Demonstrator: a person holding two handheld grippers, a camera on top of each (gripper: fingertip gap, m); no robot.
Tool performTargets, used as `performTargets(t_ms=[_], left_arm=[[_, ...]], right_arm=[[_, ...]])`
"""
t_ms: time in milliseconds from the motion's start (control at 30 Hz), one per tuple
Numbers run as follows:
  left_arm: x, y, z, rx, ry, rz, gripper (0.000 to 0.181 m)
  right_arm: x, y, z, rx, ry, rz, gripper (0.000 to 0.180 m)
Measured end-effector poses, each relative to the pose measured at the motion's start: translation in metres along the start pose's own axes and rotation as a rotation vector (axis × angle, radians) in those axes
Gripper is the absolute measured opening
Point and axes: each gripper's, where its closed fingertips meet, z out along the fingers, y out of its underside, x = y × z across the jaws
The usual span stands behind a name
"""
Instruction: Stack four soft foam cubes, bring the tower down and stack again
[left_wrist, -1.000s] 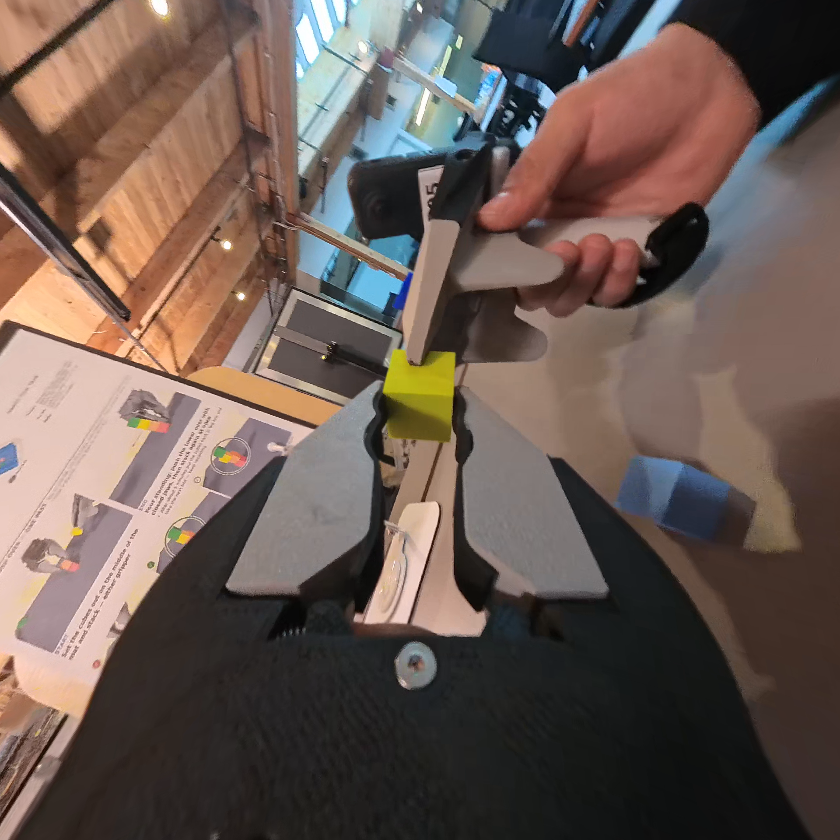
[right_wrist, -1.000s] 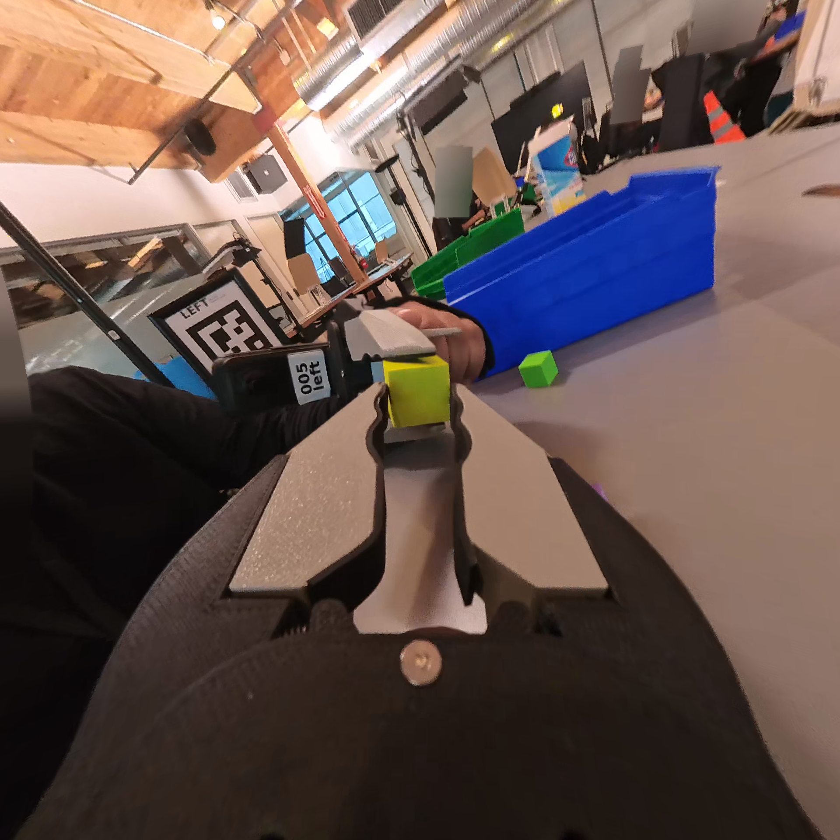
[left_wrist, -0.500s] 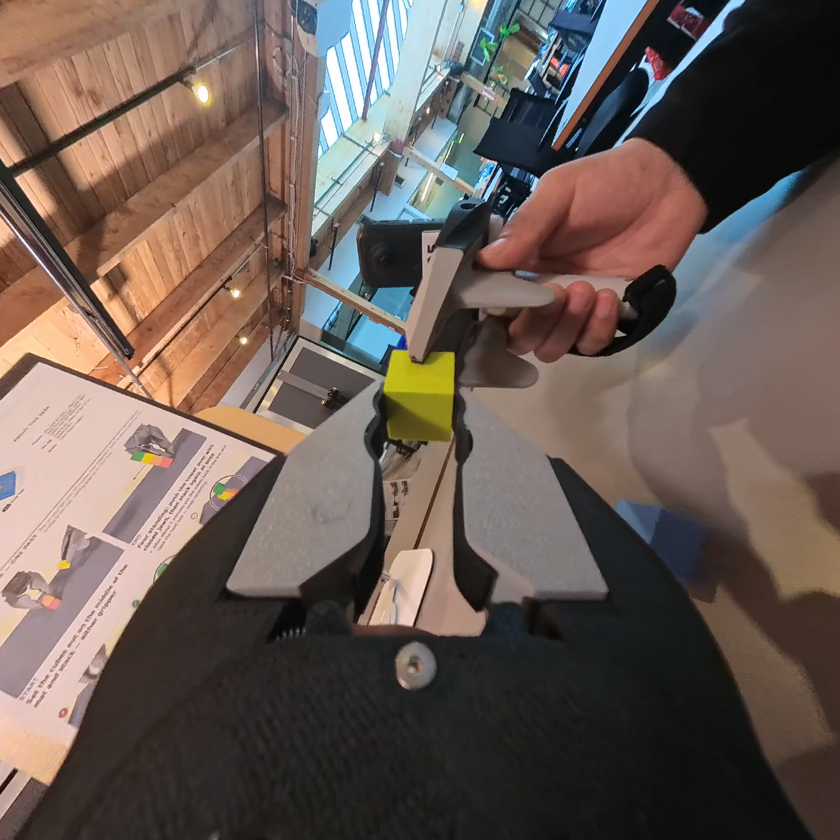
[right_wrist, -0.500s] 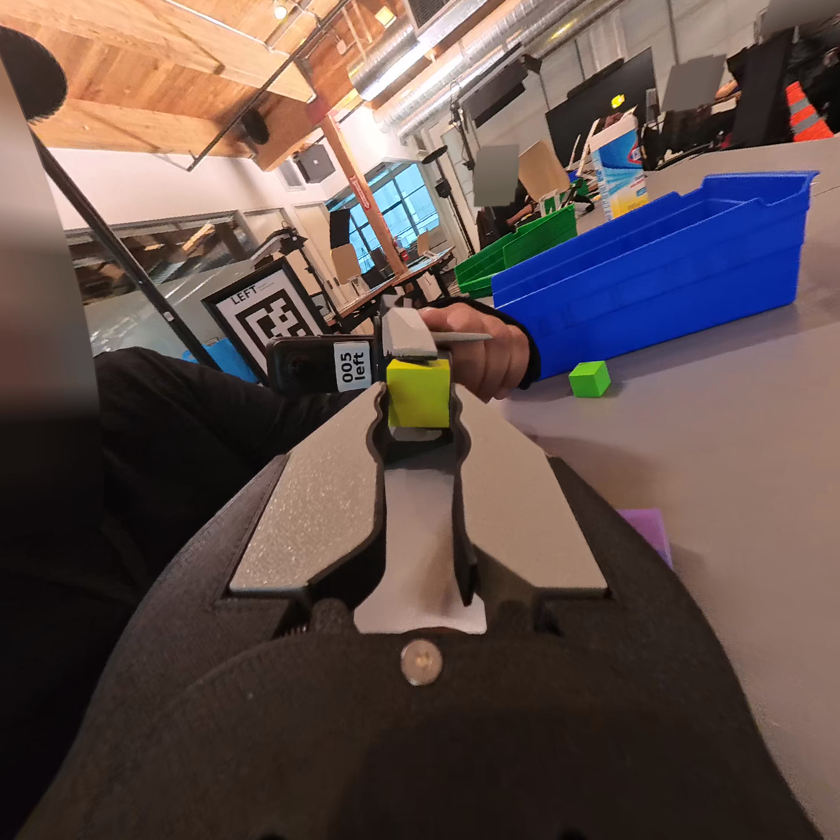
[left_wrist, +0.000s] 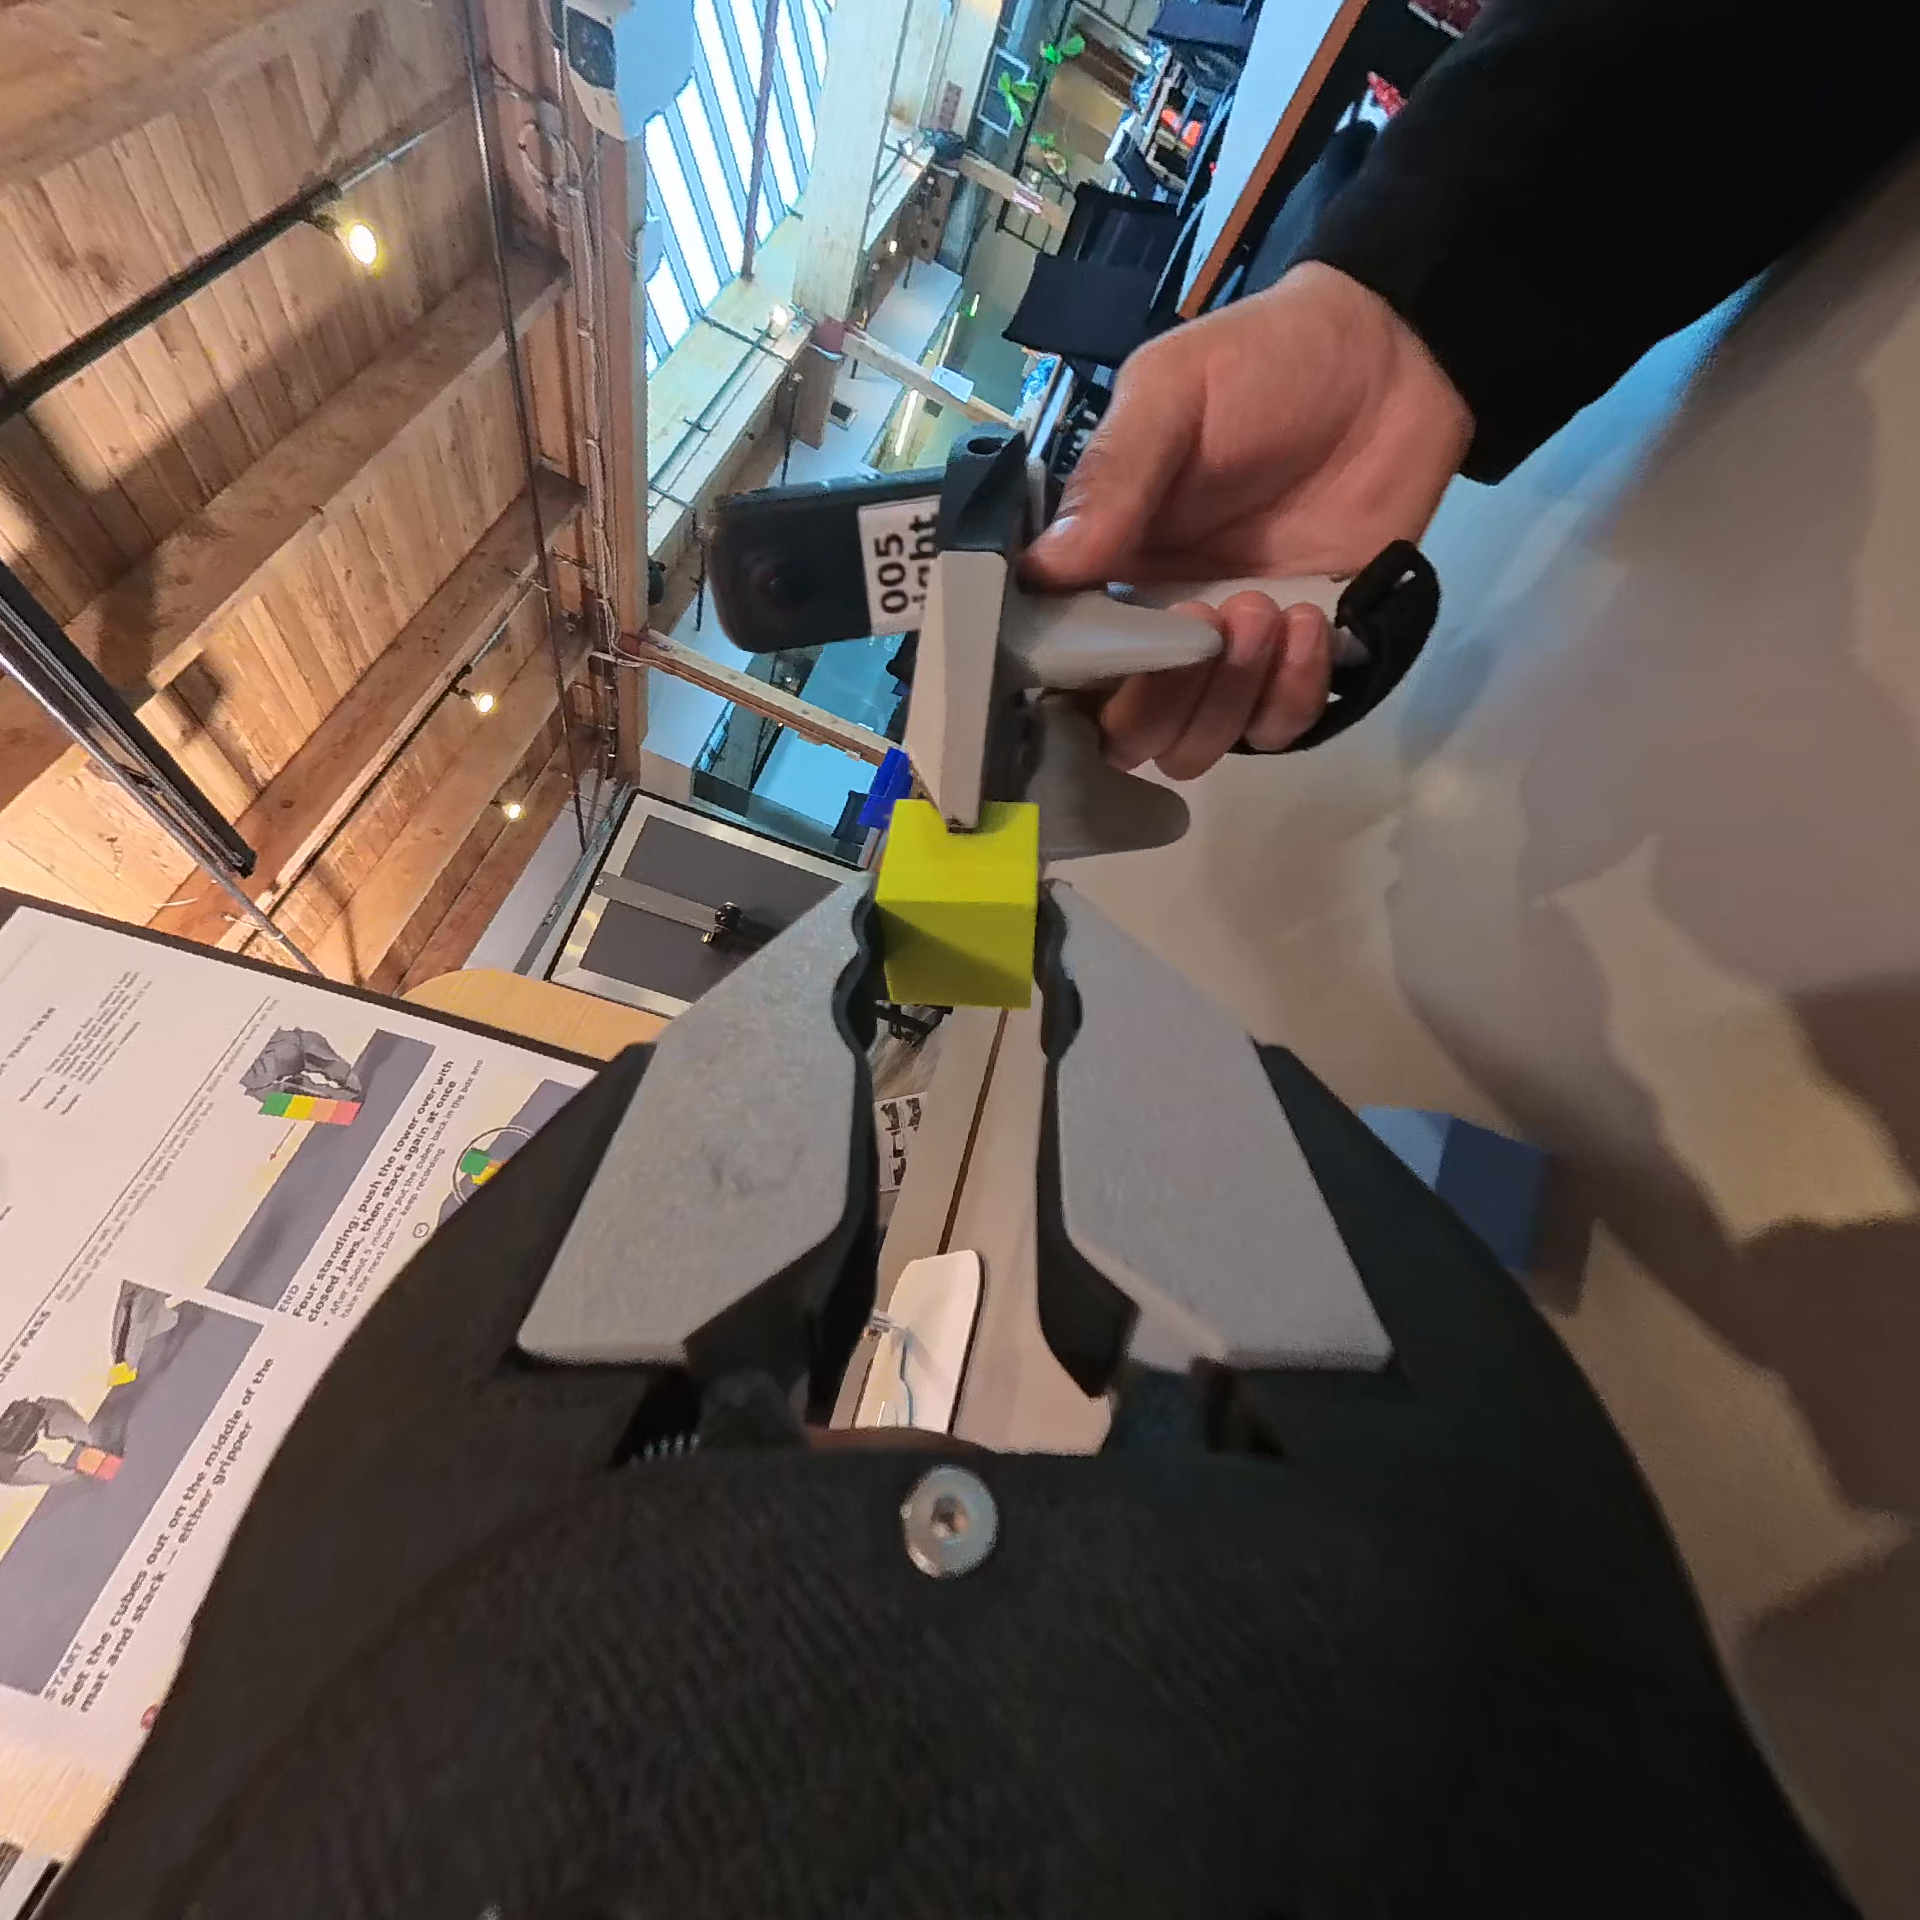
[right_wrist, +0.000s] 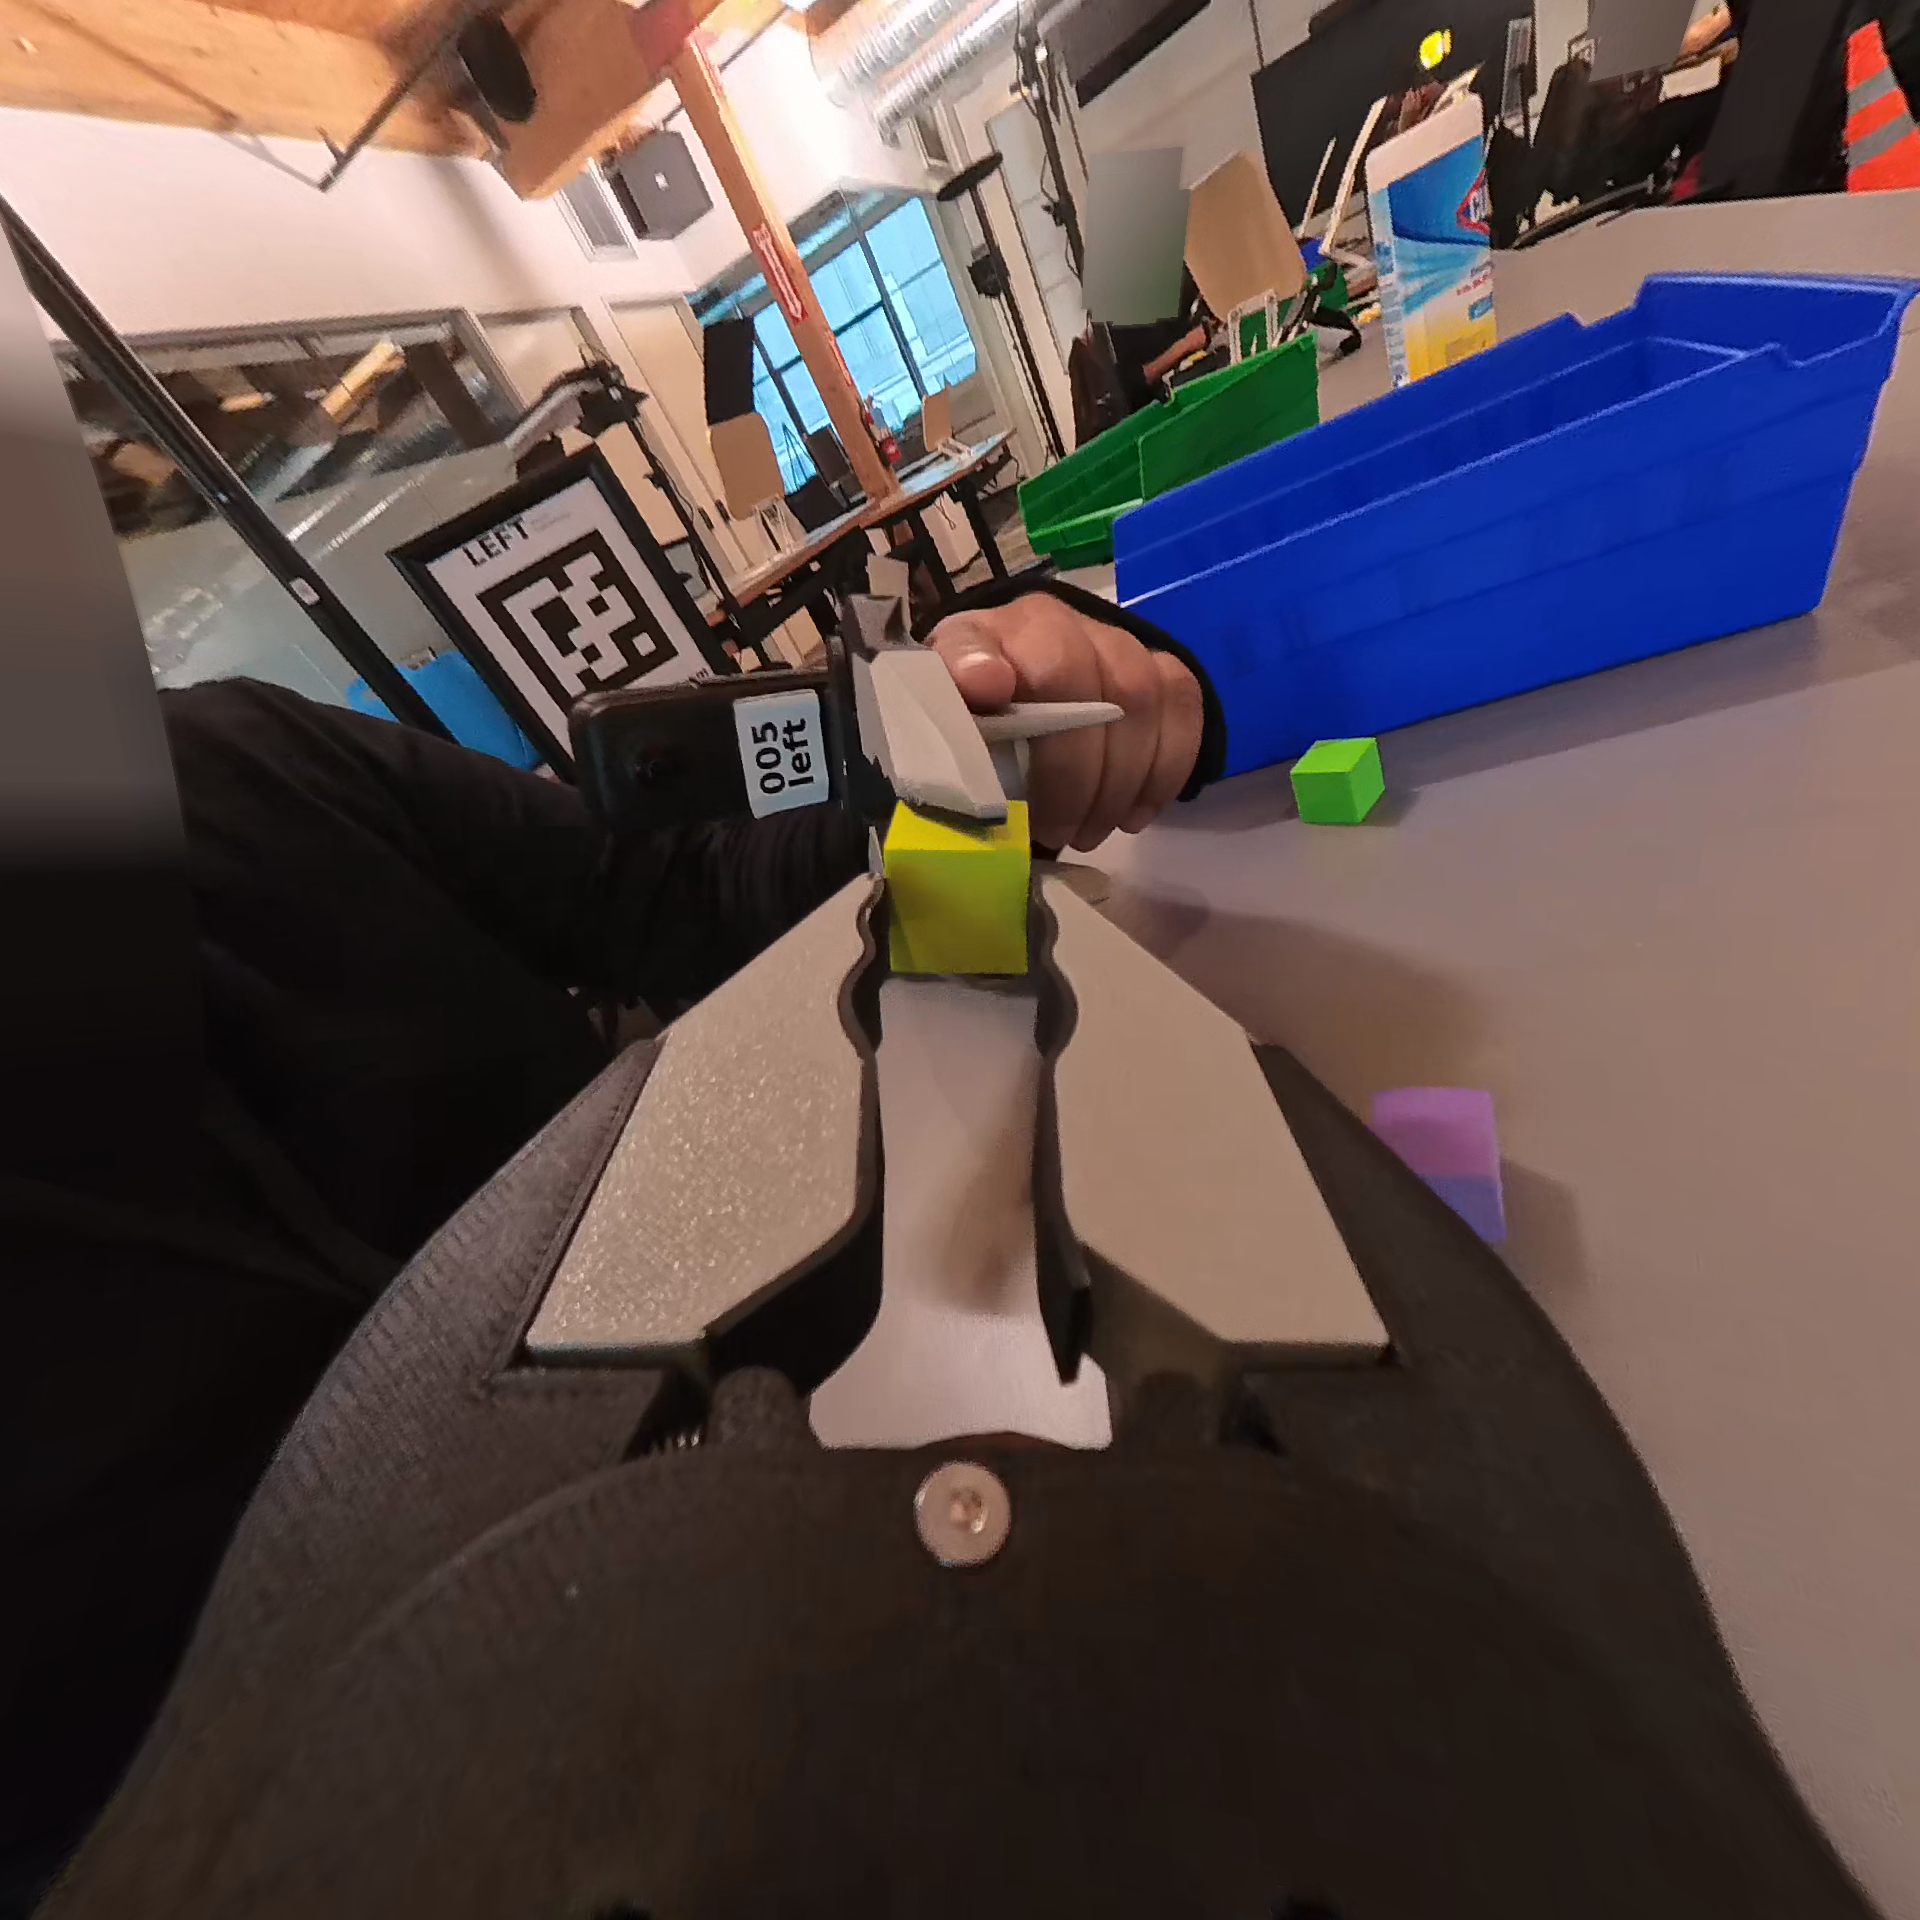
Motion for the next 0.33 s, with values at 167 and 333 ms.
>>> performTargets(t_ms=[167, 333], left_arm=[[0.011, 0.004, 0.001, -0.026, 0.049, 0.044, 0.027], [0.024, 0.004, 0.003, -0.043, 0.101, 0.094, 0.027]], right_arm=[[0.003, 0.011, -0.001, -0.071, 0.022, 0.005, 0.024], [0.005, 0.025, -0.005, -0.157, 0.034, 0.017, 0.024]])
